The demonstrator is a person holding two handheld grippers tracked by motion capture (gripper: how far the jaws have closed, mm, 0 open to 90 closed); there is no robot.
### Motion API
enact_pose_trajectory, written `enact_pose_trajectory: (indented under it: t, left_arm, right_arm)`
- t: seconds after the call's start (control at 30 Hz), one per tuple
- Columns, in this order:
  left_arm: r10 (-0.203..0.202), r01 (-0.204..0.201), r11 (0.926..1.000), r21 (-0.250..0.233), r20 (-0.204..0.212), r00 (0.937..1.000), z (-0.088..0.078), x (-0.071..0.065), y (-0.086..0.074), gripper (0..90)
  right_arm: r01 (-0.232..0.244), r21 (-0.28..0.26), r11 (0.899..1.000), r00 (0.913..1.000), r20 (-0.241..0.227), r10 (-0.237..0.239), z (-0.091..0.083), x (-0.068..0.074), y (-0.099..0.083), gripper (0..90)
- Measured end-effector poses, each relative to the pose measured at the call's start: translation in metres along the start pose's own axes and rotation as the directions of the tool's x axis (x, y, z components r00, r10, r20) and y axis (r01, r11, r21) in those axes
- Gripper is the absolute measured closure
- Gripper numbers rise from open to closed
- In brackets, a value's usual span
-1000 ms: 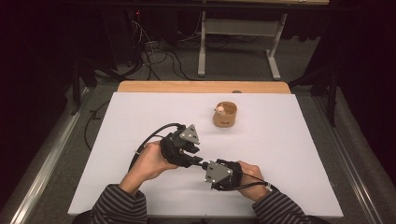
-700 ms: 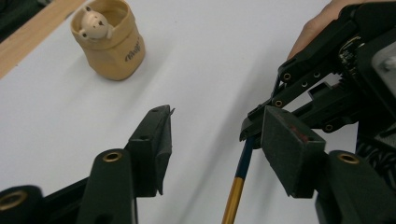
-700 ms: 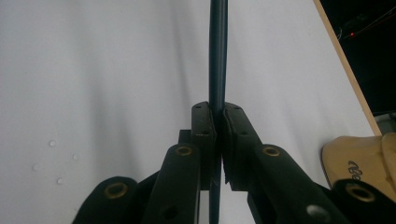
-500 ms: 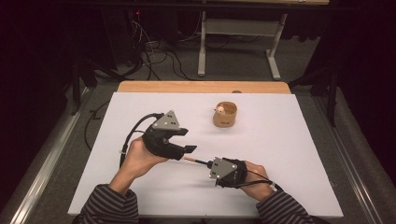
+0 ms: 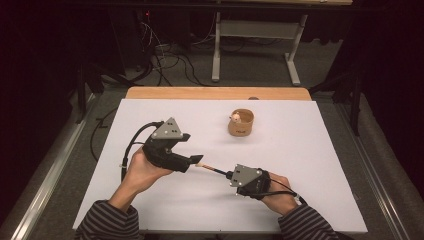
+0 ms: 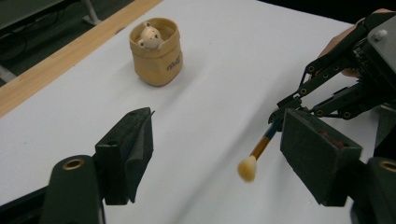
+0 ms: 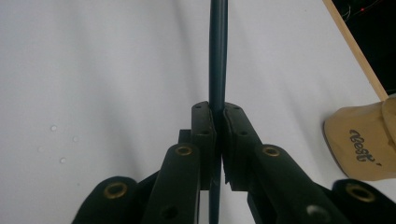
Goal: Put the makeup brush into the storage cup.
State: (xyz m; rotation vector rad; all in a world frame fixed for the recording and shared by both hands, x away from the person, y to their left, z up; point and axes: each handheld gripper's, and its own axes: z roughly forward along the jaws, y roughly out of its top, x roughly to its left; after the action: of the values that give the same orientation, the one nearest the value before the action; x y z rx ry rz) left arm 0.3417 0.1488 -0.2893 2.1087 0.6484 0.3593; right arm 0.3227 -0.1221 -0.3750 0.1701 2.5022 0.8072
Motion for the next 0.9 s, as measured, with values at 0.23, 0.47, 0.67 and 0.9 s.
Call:
enact_pose_trajectory:
  t: [0.23,0.47,0.67,0.9]
  left_arm:
    - [-0.062,0.061,0.9978,-0.027,-0.047,0.997,-0.009,0.007,-0.015,18.1]
    - [-0.149,0.14,0.9851,-0.1,-0.095,0.9843,-0.019,0.014,-0.037,18.3]
    - [-0.2,0.179,0.9713,-0.157,-0.13,0.9713,-0.027,0.016,-0.063,18.8]
    - [-0.208,0.176,0.9667,-0.185,-0.168,0.9637,-0.03,0.015,-0.08,18.9]
  right_arm:
    - [-0.078,-0.028,0.997,0.997,-0.009,0.078,-0.01,-0.012,-0.01,86.8]
    - [-0.14,-0.057,0.989,0.9898,-0.035,0.138,-0.018,-0.019,-0.013,86.8]
    - [-0.194,-0.079,0.978,0.9803,-0.055,0.19,-0.022,-0.025,-0.017,86.8]
    - [-0.231,-0.088,0.969,0.9723,-0.059,0.226,-0.025,-0.029,-0.017,86.8]
